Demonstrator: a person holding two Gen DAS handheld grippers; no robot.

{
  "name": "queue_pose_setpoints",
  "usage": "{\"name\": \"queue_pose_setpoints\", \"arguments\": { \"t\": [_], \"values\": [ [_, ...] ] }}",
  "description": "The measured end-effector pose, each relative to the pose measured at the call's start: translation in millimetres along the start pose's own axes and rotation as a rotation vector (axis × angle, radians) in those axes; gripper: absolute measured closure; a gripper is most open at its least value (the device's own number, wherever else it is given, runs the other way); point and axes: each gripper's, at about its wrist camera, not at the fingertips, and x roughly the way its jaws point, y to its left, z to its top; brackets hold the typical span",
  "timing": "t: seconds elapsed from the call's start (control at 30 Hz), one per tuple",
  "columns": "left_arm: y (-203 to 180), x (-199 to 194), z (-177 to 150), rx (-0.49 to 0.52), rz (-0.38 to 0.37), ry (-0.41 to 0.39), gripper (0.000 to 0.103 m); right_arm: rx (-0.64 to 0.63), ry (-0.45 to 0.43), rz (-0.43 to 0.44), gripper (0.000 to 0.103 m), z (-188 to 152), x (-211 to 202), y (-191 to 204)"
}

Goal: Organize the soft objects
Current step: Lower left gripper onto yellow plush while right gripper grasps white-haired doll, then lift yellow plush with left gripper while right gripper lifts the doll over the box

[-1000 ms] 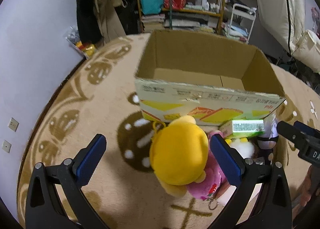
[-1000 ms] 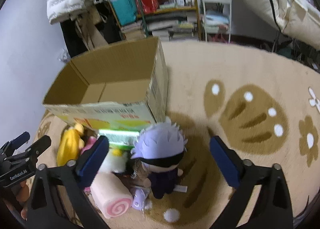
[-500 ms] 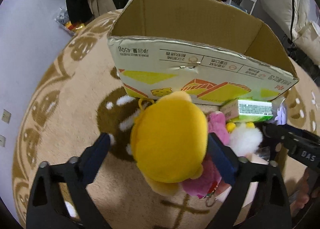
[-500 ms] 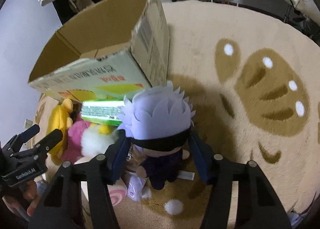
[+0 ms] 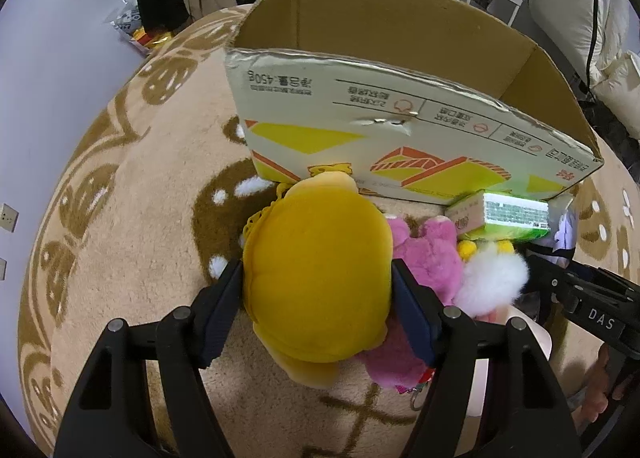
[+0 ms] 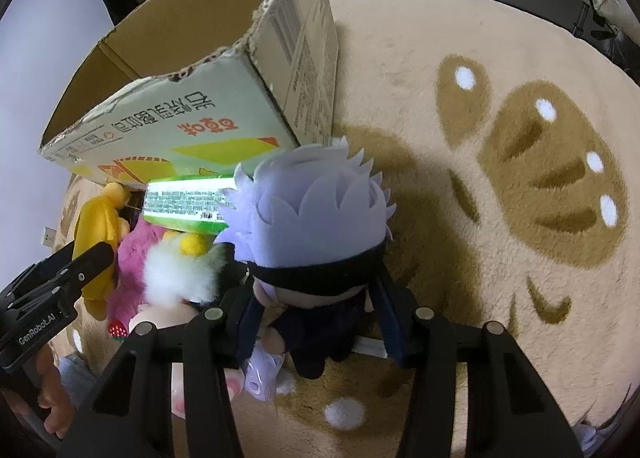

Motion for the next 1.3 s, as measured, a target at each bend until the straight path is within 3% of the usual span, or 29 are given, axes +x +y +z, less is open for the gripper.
{"name": "queue_pose_setpoints", "arguments": {
  "t": [0.33,0.73,0.97,1.3],
  "values": [
    [4,-18,-3,-0.029,0.016,-0.055,0.034,-0.013,-0.018,-0.005,0.053,-3,-12,1],
    [5,-66,-15,-0.012,0.126,-0.214,0.034,-0.093,-0.108,-0.001,0.053,-16,-52,21],
    [14,-101,-28,-0.022,0.163,-0.322,0.034,-0.154,-0.243,-0.002,0.053,-34,-91,36],
    [20,-152,-36,-0.047,0.142,-0.496,0.034,-0.203,-0.505,0.009,0.053,-43,-137,46]
  ]
}}
